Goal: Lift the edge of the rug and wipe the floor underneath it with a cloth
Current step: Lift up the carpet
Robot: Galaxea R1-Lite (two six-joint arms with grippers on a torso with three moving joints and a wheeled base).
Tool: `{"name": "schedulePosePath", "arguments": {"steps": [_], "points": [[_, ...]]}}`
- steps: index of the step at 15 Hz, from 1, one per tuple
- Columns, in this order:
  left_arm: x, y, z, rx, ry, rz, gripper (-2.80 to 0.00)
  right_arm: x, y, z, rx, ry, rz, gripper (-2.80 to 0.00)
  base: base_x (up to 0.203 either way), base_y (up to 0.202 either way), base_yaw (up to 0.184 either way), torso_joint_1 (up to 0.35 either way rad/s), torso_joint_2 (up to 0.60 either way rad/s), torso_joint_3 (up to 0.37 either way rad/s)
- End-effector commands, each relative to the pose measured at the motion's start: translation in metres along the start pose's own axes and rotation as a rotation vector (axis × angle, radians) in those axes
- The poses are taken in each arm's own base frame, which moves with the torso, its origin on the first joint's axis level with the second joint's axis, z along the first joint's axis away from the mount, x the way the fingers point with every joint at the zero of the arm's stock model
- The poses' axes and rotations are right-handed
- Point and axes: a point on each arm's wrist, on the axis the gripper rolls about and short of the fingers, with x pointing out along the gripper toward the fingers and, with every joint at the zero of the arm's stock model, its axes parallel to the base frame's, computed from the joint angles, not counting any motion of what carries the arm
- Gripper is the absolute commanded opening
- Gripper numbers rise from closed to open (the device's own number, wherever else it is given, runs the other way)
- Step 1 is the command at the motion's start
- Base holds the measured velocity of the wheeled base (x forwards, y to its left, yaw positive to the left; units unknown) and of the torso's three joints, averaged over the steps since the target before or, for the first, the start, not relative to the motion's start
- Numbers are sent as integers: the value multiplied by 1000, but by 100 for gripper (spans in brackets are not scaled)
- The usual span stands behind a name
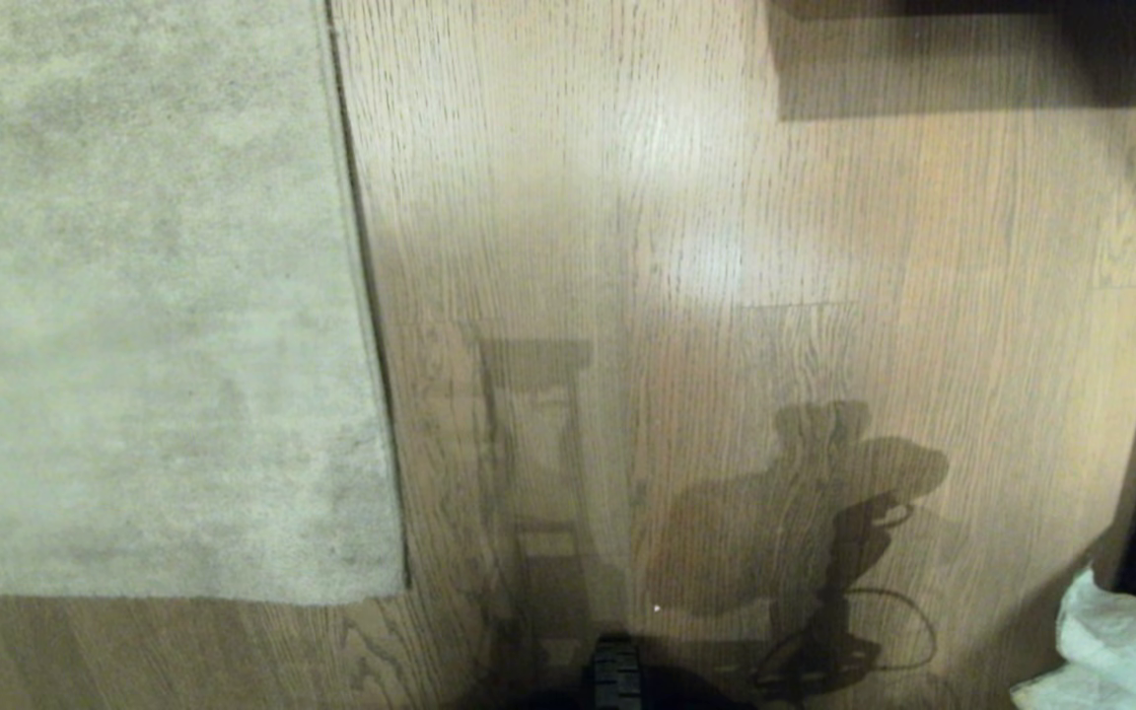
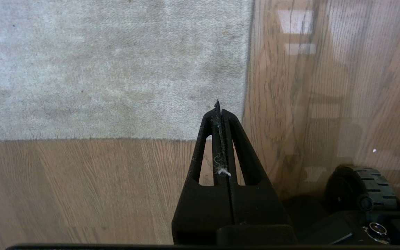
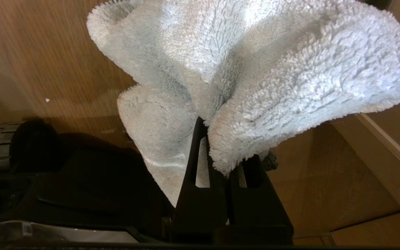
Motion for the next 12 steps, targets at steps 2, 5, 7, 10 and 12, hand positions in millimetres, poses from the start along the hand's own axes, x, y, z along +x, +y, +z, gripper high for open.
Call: {"name": "schedulePosePath", "arguments": {"steps": [2,5,7,10,12], "points": [[0,0,0,-1,1,-1,-280,0,0,0,-3,1,9,-280,0,0,0,0,0,0],[0,0,0,-1,1,0,-280,1,0,0,-25,6,93,-280,0,0,0,0,0,0],[0,0,0,-1,1,1,-280,-2,0,-1,-30,-35,119,-280,0,0,0,0,0,0],[0,0,0,-1,1,1,-280,-14,-2,-5,-25,-189,124,-280,0,0,0,0,0,0],[0,0,0,-1,1,-2,-280,-20,-3,-9,-16,-281,125,-280,0,0,0,0,0,0]]}}
